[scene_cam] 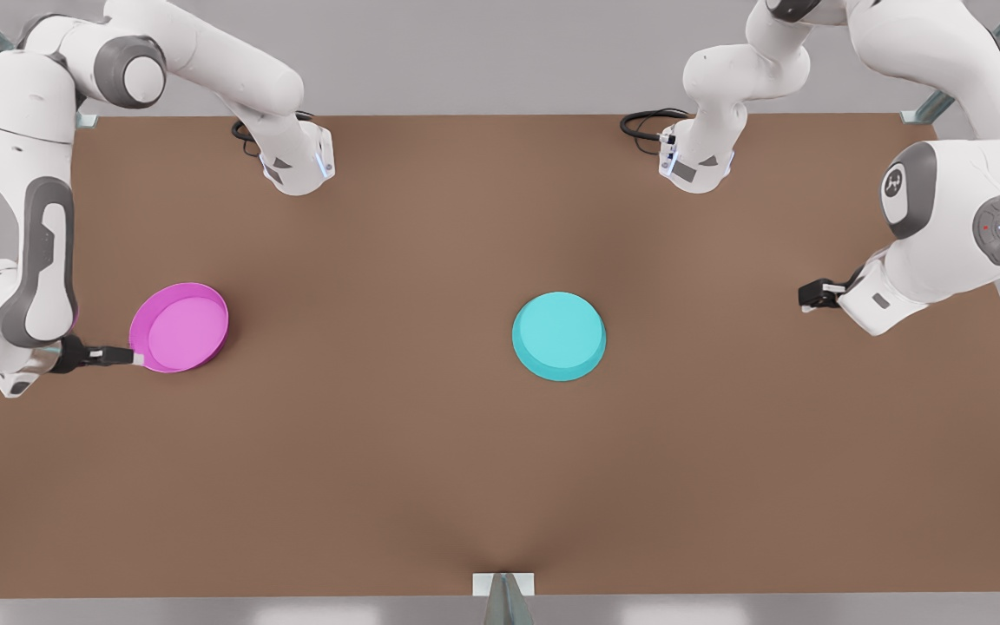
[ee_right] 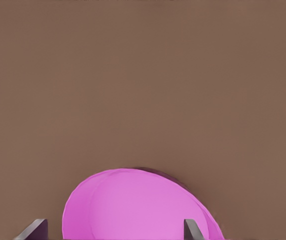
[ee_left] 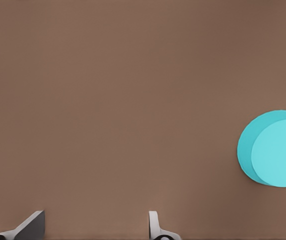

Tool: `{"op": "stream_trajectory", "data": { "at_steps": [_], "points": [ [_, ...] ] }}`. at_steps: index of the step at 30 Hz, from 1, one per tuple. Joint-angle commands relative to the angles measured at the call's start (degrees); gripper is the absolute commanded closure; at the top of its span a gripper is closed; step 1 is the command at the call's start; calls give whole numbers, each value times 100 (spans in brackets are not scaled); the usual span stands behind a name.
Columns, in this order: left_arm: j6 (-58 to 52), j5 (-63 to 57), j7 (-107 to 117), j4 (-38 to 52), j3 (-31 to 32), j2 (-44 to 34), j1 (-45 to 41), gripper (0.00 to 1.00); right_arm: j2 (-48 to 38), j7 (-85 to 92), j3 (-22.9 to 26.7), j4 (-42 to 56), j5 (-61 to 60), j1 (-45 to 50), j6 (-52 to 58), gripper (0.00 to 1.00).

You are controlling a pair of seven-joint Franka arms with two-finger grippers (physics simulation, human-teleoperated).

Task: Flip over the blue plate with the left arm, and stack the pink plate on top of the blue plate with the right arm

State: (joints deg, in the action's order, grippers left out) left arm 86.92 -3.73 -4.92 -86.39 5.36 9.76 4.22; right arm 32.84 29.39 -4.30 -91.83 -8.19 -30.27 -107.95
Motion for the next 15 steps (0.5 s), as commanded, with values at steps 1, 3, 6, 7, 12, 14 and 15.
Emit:
{"op": "stream_trajectory", "data": {
  "at_steps": [1, 3, 6, 7, 12, 14, 15],
  "points": [
    [0, -5, 0, 8, 0, 0, 0, 0, 20, 110, -1, 7, 11, -6, -24, 0],
    [0, -5, 0, 0, 9, 0, 0, 0, 222, 374, -1, 7, -33, -181, -551, 0],
    [-9, -31, 9, 8, 0, 87, -132, 0, 293, 717, -1, -1, -60, -208, -842, 0],
    [-9, -31, 9, 8, -9, 96, -114, 0, 354, 717, -1, 7, -68, -217, -886, 0],
    [0, -31, 9, 8, -9, 114, -114, 0, 337, 743, -10, -63, -130, -260, -676, 0],
    [-35, -31, 9, 8, -9, 114, -123, 0, 205, 831, -448, -545, -121, -804, -570, 0],
    [-35, -31, 18, 0, -9, 123, -123, 0, 12, 814, -1090, -897, -42, -1464, -561, 0]
  ]
}}
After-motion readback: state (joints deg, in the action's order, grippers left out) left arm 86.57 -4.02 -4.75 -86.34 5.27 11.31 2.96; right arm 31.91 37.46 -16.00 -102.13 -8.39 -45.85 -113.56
